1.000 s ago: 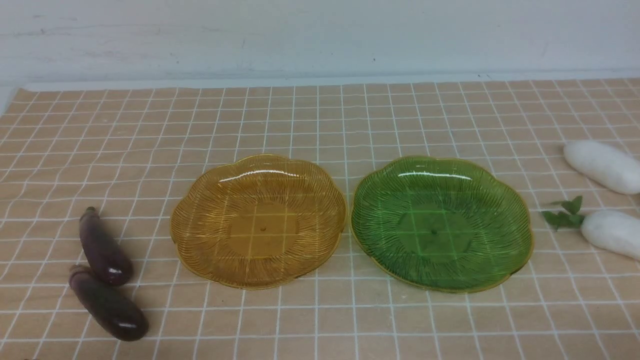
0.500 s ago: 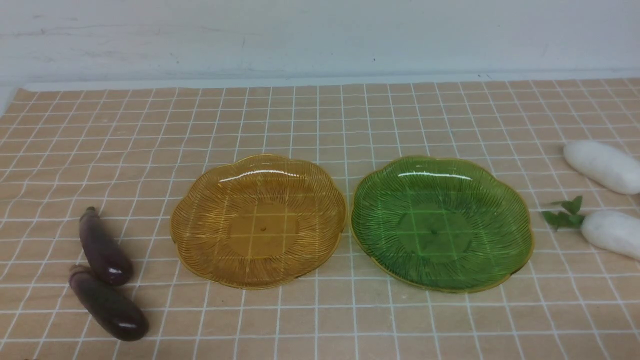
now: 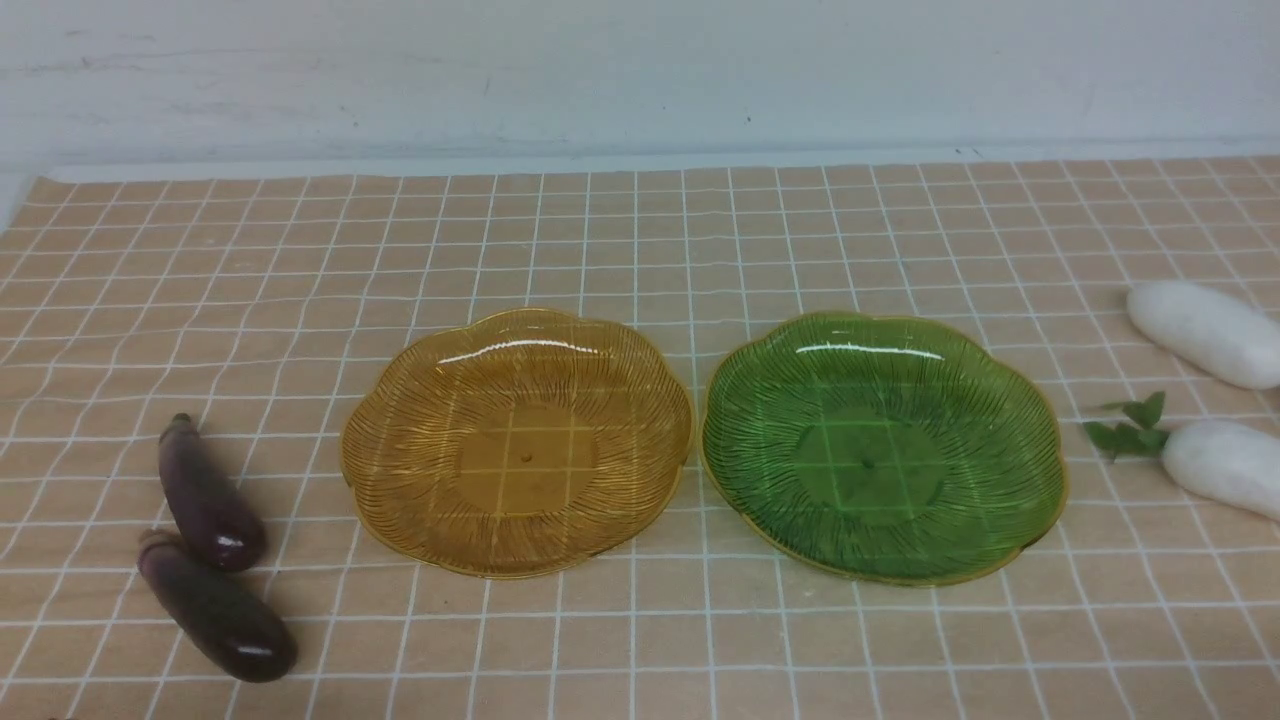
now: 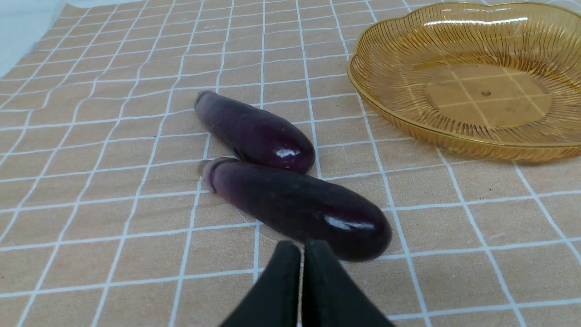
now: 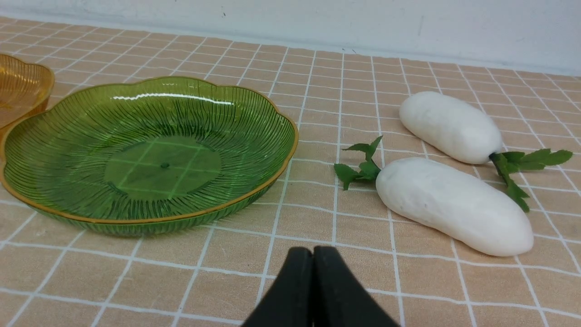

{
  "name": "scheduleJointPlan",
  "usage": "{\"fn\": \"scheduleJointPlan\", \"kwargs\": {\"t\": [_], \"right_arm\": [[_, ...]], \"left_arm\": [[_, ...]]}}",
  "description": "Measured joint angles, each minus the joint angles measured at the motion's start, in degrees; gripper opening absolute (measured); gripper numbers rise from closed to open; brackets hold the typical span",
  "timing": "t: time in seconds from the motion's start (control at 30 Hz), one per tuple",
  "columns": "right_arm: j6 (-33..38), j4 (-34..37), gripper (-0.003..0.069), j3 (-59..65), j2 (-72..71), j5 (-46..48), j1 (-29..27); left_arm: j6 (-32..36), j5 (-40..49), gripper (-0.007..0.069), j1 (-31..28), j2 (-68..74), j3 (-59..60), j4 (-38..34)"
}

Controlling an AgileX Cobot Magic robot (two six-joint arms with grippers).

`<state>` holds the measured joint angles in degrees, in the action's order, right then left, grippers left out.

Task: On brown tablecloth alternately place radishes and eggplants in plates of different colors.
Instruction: 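Place the white radish on the plate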

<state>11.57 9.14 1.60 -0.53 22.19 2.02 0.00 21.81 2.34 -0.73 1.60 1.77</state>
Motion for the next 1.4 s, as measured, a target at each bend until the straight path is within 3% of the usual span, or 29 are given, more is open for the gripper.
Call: {"fn": "scheduleJointPlan", "kwargs": {"t": [0.27, 0.4, 0.5, 0.57, 0.73, 0.9, 1.03, 1.1, 1.23, 1.33, 1.4], "right_arm": [[0.35, -1.55, -0.0017, 0.0, 0.0, -0.13, 0.0], [-0.55, -1.37, -0.0017, 0.05, 0.0, -1.63, 0.0], [-7.32, 8.5, -0.0017, 0.05, 0.0, -3.64, 0.0], [-13.05, 20.04, -0.0017, 0.05, 0.0, -4.13, 0.0], [-16.86, 34.28, -0.0017, 0.11, 0.0, -4.82, 0.0], [-15.68, 40.29, -0.0017, -0.4, 0.0, -6.5, 0.0], [-2.02, 36.67, -0.0017, -17.79, 3.17, -2.87, 0.0], [0.93, 32.36, -0.0017, -28.66, 10.71, 8.0, 0.0], [-2.64, 22.11, -0.0016, -41.99, 26.18, 34.82, 0.0], [-8.83, 15.05, -0.0011, -43.34, 34.01, 41.03, 0.0], [-15.72, 4.47, -0.0008, -43.84, 41.44, 40.53, 0.0]], "left_arm": [[-0.74, 0.0, -0.0003, 0.0, 0.0, 0.0, -0.81], [-11.42, -0.65, -0.0003, 0.0, 0.0, 0.05, -14.82], [-20.22, -1.42, -0.0003, 0.0, 0.0, 0.06, -29.93], [-25.4, -1.66, -0.0003, 0.0, 0.0, 0.06, -40.14], [-24.79, -6.34, -0.0003, 0.0, 0.0, 0.11, -45.84], [-20.66, -7.83, -0.0003, 0.07, 0.0, -2.56, -47.54], [-10.98, -1.28, -0.0003, 0.13, 6.42, -14.26, -43.3], [-8.24, 5.32, -0.0003, 0.13, 13.69, -20.41, -39.0], [-6.48, 20.73, -0.0003, 0.13, 29.49, -29.21, -28.4], [-4.78, 27.66, -0.0003, 0.13, 40.02, -33.32, -21.92], [-3.89, 29.03, -0.0003, 0.13, 48.9, -36.04, -18.94]]}}
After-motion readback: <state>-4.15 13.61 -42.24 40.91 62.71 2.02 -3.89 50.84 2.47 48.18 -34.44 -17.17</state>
